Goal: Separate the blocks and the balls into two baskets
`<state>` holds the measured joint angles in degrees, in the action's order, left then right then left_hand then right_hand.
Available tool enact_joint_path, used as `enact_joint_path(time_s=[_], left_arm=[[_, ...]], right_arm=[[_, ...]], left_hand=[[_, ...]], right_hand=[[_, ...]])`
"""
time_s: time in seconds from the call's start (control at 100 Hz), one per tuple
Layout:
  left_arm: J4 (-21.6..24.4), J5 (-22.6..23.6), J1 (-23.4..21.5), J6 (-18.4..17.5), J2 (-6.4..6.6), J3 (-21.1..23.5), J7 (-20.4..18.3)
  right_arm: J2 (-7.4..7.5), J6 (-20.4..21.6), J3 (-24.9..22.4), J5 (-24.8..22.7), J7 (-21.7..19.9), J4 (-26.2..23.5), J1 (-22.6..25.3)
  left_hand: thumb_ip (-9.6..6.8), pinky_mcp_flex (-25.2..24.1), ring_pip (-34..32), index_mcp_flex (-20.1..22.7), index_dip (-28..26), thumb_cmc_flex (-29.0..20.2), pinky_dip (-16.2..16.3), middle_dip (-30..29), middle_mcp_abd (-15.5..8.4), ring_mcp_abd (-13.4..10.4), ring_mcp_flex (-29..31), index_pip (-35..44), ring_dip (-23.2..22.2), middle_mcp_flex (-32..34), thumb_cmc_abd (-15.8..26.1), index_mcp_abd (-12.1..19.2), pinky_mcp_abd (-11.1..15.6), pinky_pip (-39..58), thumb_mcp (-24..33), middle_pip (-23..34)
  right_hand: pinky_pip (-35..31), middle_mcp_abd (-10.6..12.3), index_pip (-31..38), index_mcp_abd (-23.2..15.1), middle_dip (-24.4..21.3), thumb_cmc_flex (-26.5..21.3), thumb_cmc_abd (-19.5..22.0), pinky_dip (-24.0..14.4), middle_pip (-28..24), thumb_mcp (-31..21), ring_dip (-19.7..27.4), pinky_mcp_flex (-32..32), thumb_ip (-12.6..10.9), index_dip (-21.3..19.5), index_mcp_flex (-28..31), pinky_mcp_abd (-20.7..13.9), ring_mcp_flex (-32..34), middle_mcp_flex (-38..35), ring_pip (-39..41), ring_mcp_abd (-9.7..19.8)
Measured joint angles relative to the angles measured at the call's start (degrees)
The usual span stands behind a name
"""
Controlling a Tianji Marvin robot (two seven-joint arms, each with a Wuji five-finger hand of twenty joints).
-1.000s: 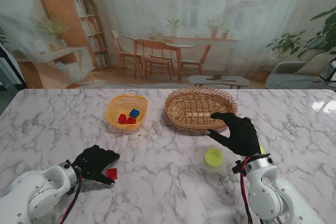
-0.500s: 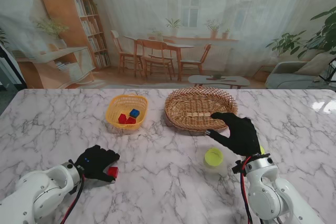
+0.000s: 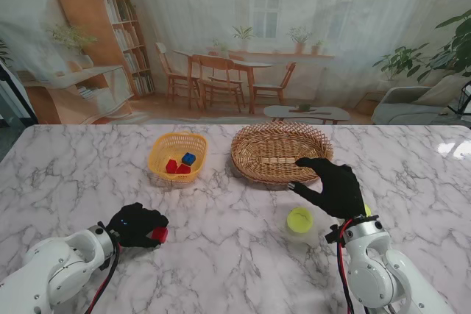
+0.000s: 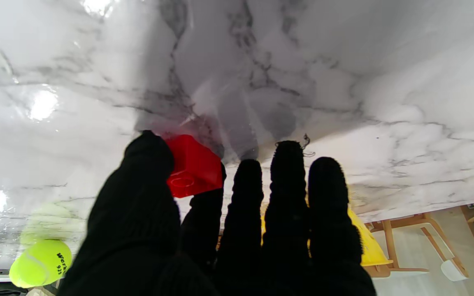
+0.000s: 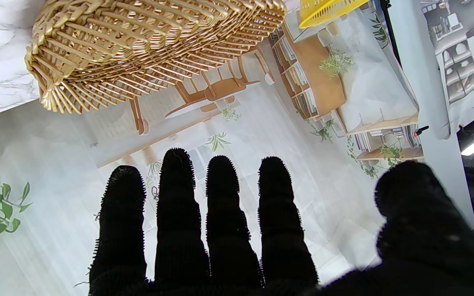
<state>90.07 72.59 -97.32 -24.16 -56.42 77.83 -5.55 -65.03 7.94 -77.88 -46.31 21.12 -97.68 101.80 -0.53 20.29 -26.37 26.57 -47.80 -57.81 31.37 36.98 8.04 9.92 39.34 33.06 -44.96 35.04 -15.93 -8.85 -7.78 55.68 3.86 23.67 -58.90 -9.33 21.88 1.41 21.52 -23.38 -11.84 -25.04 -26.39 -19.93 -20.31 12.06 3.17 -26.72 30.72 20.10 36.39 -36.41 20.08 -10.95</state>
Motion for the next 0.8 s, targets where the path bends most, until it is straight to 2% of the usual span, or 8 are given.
enact_joint_path(time_s=[0.14,0.21,0.36,0.65,0.8], left_arm=[[0.3,-0.1,-0.1,0.0,-0.07,0.3,-0.4],[0.5,0.1,-0.4,0.0,-0.10,0.6,-0.6],[1.2,0.8,-0.8,-0.8,-0.11,1.4,-1.1],[1.7,1.7,-0.5,-1.7,-0.18,2.7,-0.1],[1.8,1.9,1.1,-2.7,-0.18,2.9,0.0]], right_arm=[[0.00,0.0,0.0,0.0,0.0,0.0,0.0],[-0.01,0.0,0.0,0.0,0.0,0.0,0.0],[-0.01,0.0,0.0,0.1,0.0,0.1,0.0],[0.00,0.1,0.0,0.1,-0.1,0.2,-0.1],[0.00,0.1,0.0,0.1,-0.1,0.4,-0.2]], left_hand=[[-0.03,0.8,-0.7,-0.4,0.0,-2.8,0.0,10.0,-1.3,-0.2,0.8,1.4,-1.3,3.6,-1.1,0.2,0.0,0.7,0.0,0.8],[-0.03,1.4,-1.1,-0.4,0.0,-3.5,0.0,12.3,-2.7,-0.3,2.0,1.5,-1.9,5.9,-1.2,0.2,0.0,1.4,0.0,0.6],[-0.03,2.0,-2.0,-0.5,0.1,-4.2,0.6,15.9,-3.9,-0.3,3.1,1.7,-3.0,8.3,-1.2,0.2,0.0,2.1,-0.1,-2.0],[-0.03,2.1,-2.5,-0.6,0.2,-4.8,0.7,17.5,-3.7,-0.3,3.1,1.8,-3.4,8.8,-1.2,0.2,0.0,2.1,-0.3,-2.8],[-0.03,2.2,-2.5,-0.6,0.2,-4.8,0.7,17.5,-4.0,-0.4,3.1,2.0,-3.4,8.8,-1.2,0.2,0.0,2.1,-0.3,-2.8]], right_hand=[[0.0,0.0,0.0,0.0,0.0,0.0,0.0,0.0,0.0,0.0,0.0,0.0,0.0,0.0,0.0,0.0,0.0,0.0,0.0,0.0],[0.0,0.0,0.0,0.0,0.0,0.0,0.0,0.0,0.0,0.0,0.0,0.0,0.0,0.0,0.0,0.0,0.0,0.0,0.0,0.0],[0.0,0.0,0.0,0.0,0.0,0.0,0.0,0.0,0.0,0.0,0.0,0.0,0.0,0.0,0.0,0.0,0.0,0.0,0.0,0.0],[0.0,0.0,0.0,0.0,0.0,0.0,0.0,0.0,0.0,0.0,0.0,0.0,0.0,0.0,0.0,0.0,0.0,0.0,0.0,0.0],[0.0,0.0,0.0,0.0,0.0,0.0,0.0,0.0,0.0,0.0,0.0,0.0,0.0,0.0,0.0,0.0,0.0,0.0,0.0,0.0]])
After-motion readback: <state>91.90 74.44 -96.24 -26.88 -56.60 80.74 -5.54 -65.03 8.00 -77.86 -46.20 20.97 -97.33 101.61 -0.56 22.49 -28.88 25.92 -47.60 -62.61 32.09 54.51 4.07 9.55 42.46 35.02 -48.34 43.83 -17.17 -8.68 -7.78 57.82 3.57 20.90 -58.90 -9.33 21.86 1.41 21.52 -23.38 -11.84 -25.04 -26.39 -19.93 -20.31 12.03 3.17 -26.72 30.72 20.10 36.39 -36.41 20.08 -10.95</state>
